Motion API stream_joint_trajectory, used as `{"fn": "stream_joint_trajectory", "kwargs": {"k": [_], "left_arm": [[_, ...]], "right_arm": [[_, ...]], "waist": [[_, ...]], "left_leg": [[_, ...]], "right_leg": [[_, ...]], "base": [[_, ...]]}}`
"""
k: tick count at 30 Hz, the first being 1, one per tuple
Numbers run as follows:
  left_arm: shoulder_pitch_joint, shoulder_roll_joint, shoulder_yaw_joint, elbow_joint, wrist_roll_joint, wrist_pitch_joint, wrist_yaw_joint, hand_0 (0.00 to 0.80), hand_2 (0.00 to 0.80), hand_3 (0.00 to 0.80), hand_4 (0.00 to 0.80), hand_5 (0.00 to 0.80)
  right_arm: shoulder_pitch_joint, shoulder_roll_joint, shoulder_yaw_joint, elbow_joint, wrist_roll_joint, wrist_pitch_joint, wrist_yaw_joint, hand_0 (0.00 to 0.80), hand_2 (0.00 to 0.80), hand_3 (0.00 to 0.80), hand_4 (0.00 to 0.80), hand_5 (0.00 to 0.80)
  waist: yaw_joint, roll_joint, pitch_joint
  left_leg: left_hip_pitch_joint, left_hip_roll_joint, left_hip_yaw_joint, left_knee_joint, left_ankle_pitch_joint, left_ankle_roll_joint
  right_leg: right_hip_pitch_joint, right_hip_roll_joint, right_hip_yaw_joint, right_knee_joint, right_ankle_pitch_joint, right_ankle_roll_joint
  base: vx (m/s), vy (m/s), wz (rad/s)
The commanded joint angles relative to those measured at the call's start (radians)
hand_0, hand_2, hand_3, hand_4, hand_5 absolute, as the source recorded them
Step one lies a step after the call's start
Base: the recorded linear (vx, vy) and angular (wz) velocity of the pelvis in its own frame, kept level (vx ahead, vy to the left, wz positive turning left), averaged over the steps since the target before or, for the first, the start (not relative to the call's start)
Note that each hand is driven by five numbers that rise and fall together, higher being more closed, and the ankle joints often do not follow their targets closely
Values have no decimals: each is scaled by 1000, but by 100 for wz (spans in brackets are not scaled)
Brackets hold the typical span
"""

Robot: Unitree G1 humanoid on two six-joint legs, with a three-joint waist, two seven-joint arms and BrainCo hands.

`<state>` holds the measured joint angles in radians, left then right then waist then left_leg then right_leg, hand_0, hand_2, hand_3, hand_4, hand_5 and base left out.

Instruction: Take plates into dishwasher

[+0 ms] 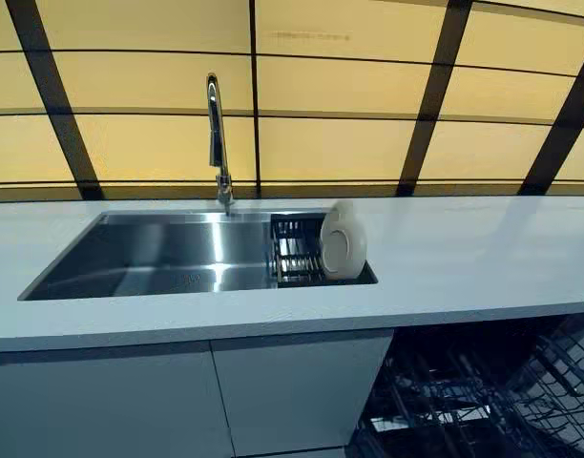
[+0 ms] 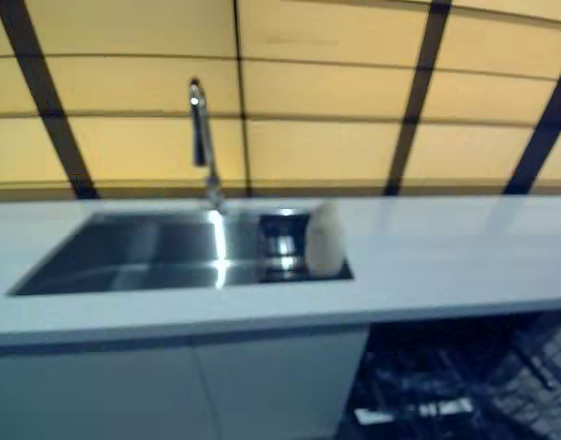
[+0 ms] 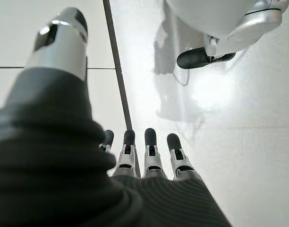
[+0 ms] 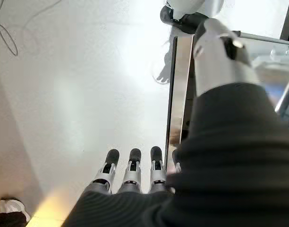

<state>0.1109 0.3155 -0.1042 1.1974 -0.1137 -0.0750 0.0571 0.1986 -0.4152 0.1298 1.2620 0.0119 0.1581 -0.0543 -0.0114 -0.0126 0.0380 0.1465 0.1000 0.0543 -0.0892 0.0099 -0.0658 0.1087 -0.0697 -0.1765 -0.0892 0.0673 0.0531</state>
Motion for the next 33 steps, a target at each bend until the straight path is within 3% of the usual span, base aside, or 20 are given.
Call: {"fn": "stream_joint_trajectory", "kwargs": {"k": [1,31,33], "left_arm": [[-62,11,-4,-15,-20,-14,-7,0,0,0,0,0],[-66,10,-1,4,-16,-22,-3,0,0,0,0,0],[-66,9,-1,12,-20,-29,-5,0,0,0,0,0]], "right_arm": [[-180,99,20,-25,-3,-87,44,0,0,0,0,0],[-177,102,15,-13,10,-91,50,0,0,0,0,0],[-180,106,8,-6,39,-29,14,0,0,0,0,0]], "waist": [[29,-14,33],[28,-19,37],[28,-19,37]], "left_leg": [[5,-85,29,2,-4,36],[5,-88,33,2,-7,41],[4,-88,37,2,-7,42]], "right_leg": [[45,-5,-11,17,-28,50],[42,-7,-8,21,-29,51],[41,-9,-8,22,-29,52]], "base": [[0,0,0],[0,0,0],[0,0,0]]}}
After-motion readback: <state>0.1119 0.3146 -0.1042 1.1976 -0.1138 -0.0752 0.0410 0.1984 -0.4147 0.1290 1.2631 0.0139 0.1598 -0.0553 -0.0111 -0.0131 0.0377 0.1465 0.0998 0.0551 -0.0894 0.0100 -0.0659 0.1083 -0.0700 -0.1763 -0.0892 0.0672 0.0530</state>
